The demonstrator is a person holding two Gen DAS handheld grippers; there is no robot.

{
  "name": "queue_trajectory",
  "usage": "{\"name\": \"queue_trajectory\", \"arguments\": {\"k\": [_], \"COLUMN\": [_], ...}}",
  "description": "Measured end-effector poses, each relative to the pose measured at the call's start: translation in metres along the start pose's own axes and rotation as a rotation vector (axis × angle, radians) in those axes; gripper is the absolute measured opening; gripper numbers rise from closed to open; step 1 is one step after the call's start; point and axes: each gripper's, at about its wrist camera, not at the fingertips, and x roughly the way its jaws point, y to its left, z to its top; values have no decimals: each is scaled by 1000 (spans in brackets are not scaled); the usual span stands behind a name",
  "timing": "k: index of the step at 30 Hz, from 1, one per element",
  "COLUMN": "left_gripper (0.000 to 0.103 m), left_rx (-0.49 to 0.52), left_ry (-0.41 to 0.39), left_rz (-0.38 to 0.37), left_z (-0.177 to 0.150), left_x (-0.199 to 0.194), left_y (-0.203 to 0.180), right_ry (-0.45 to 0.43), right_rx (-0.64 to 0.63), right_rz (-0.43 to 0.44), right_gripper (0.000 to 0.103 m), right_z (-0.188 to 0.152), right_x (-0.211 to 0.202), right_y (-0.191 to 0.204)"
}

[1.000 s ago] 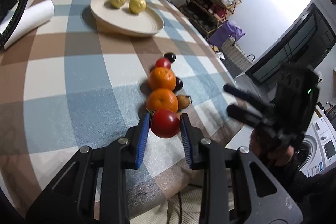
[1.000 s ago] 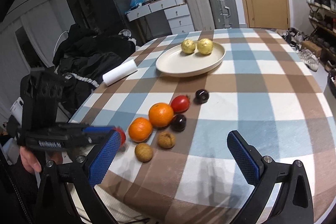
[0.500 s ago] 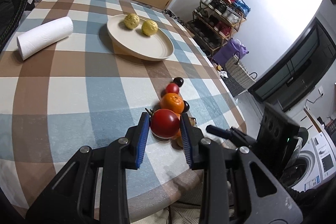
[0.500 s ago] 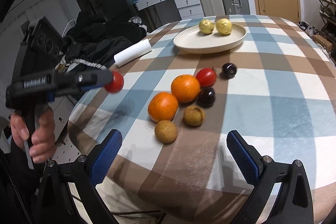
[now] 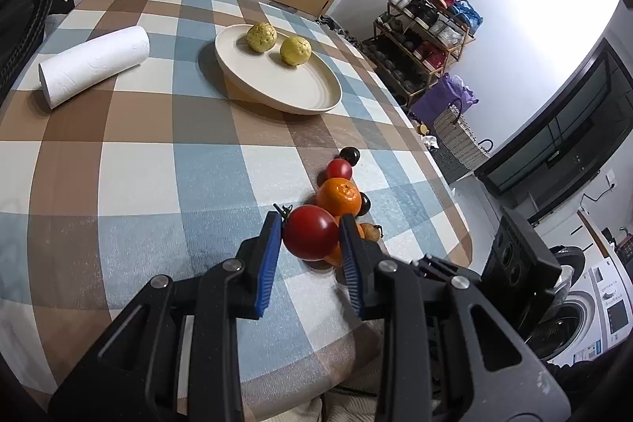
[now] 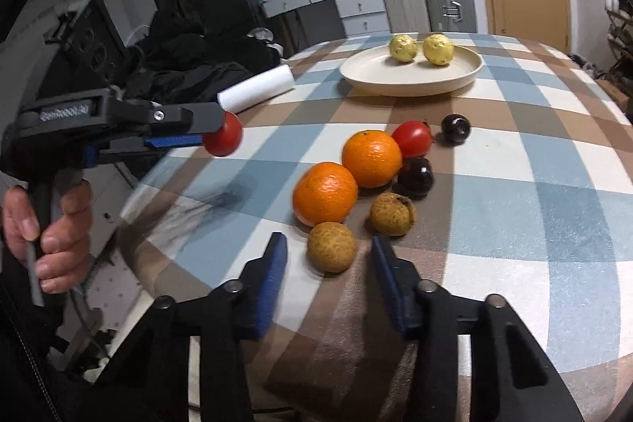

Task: Organize fruits
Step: 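Grasp the small brown round fruit with the right tool while the left tool lifts the tomato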

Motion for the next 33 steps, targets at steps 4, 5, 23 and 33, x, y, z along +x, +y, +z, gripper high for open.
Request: {"name": "queue_trajectory", "arguments": {"k": [4, 5, 23, 33], "left_gripper": [27, 27, 27, 27], "left_rx": [1, -1, -15, 4], "left_ry": [-4, -5, -67, -101], "left_rz": [5, 6, 34, 82], "left_z": [4, 5, 93, 167], "left_x": [1, 1, 28, 73], "left_y": [-1, -1, 9, 16], "right_ry": [-8, -11, -195, -214], "right_rx": [-32, -45, 38, 13], "right_rz": [13, 13, 53, 83], "right_gripper": [28, 28, 27, 27], "right_z": [-1, -1, 58, 158], "right_x": [-1, -2, -42, -19], "right_y": [4, 5, -41, -79]}}
